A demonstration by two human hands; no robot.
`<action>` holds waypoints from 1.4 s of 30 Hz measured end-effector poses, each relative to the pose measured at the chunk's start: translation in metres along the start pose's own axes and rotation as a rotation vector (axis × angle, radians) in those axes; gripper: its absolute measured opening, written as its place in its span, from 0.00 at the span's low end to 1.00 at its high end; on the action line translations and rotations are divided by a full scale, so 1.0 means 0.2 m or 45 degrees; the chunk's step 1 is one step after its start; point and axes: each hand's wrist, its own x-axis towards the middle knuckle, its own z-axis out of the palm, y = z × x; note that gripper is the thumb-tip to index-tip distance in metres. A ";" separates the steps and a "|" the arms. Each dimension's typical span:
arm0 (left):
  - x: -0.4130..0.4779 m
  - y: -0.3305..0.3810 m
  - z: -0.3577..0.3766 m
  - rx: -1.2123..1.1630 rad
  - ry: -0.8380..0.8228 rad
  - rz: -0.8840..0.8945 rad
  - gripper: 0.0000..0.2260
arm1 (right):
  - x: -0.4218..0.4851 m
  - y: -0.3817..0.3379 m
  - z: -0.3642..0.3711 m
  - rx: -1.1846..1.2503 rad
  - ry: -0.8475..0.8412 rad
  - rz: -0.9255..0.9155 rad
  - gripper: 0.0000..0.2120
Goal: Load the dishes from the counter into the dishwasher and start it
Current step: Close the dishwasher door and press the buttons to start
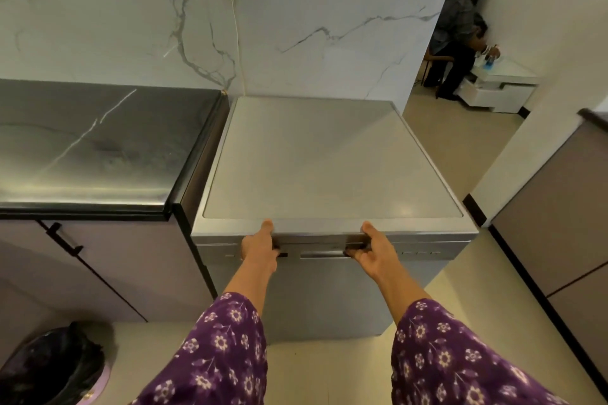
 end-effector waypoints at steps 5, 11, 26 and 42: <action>0.23 -0.05 -0.06 0.185 -0.153 -0.149 0.30 | -0.02 -0.08 -0.01 -0.168 0.040 0.074 0.06; 0.09 0.10 -0.08 0.442 -0.162 -0.301 0.33 | -0.02 -0.13 0.09 -0.855 0.252 0.052 0.09; -0.10 0.63 0.01 1.310 -0.456 -0.187 0.16 | -0.03 -0.39 0.59 -2.583 0.088 0.189 0.13; 0.62 1.10 0.32 1.969 -0.135 0.515 0.31 | 0.61 -0.97 2.19 -2.288 -0.427 -1.273 0.40</action>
